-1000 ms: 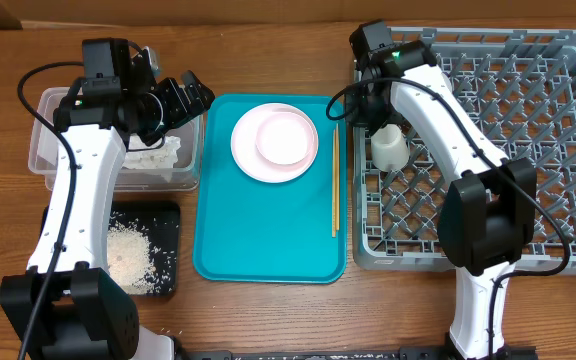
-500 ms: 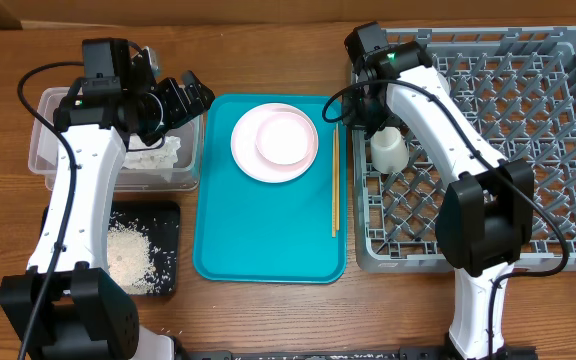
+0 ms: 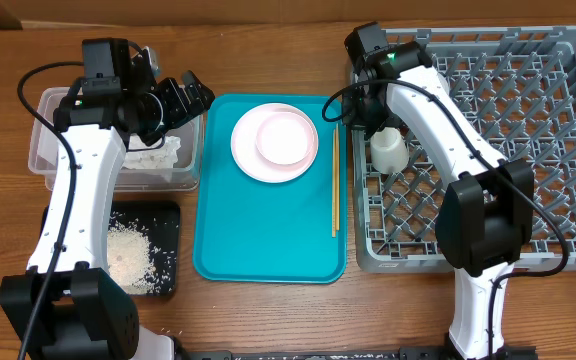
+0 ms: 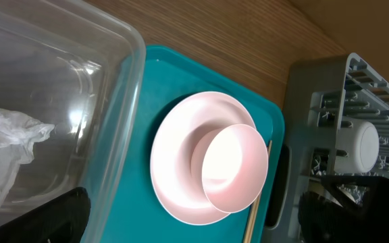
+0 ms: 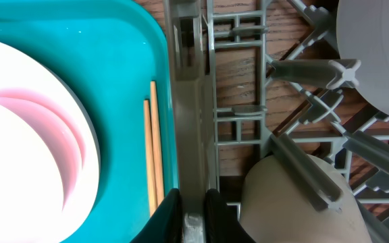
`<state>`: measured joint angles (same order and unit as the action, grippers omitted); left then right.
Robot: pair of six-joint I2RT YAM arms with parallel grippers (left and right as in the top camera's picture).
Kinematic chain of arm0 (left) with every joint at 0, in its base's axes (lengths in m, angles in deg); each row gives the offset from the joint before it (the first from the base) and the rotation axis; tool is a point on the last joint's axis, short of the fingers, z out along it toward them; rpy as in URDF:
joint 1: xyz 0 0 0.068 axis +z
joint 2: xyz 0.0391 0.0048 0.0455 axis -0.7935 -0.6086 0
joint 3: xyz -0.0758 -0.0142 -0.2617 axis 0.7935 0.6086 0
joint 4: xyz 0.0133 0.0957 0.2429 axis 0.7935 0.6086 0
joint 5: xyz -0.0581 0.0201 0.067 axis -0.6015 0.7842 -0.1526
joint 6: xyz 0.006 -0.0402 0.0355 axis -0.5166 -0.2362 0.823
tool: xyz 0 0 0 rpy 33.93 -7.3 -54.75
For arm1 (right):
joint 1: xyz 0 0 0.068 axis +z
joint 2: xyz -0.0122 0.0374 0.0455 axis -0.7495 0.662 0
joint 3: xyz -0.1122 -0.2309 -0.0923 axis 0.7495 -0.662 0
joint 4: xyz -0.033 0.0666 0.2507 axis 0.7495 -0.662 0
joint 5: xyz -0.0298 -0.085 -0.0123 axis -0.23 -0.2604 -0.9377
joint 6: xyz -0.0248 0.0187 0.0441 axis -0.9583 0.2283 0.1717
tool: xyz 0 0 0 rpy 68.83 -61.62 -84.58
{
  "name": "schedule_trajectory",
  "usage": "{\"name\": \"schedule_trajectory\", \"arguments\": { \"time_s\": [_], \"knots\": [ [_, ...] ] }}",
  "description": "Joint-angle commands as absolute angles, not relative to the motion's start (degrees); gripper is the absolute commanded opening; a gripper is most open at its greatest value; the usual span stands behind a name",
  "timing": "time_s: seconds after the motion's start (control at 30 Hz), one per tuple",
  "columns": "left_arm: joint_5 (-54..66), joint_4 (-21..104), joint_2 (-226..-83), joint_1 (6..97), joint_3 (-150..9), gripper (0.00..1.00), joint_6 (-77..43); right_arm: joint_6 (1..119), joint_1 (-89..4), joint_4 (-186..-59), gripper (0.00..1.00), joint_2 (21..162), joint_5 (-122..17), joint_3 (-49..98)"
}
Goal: Sort waste into correct bins and load items into the dishwasher
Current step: 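Move the right gripper over the teal tray toward the chopsticks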
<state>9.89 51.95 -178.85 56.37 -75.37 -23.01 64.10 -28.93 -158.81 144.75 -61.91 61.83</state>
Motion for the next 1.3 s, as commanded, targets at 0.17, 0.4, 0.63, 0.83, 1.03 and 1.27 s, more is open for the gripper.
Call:
{"name": "schedule_trajectory", "arguments": {
  "time_s": [0.17, 0.4, 0.63, 0.83, 1.03, 1.27],
  "knots": [
    [10.29, 51.95, -178.39, 56.24, -76.88, 1.0, -22.61, 66.11, -26.0, -158.98, 0.15, 144.99, -56.42, 61.57],
    [10.29, 51.95, -178.39, 56.24, -76.88, 1.0, -22.61, 66.07, -26.0, -158.96, 0.35, 144.99, -57.6, 61.64],
    [10.29, 51.95, -178.39, 56.24, -76.88, 1.0, -22.61, 65.79, -26.22, -161.26, 0.41, 144.97, -62.54, 67.1],
    [10.29, 51.95, -178.39, 56.24, -76.88, 1.0, -22.61, 65.61, -26.11, -166.63, 0.42, 144.97, -63.77, 77.09],
    [10.29, 51.95, -178.39, 56.24, -76.88, 1.0, -22.64, 65.66, -26.2, -172.67, 0.36, 144.99, -63.98, 79.03],
    [10.29, 51.95, -178.39, 56.24, -76.88, 1.0, -22.61, 65.63, -26.22, -181.26, 0.38, 144.99, -64.22, 78.95]
  ]
}}
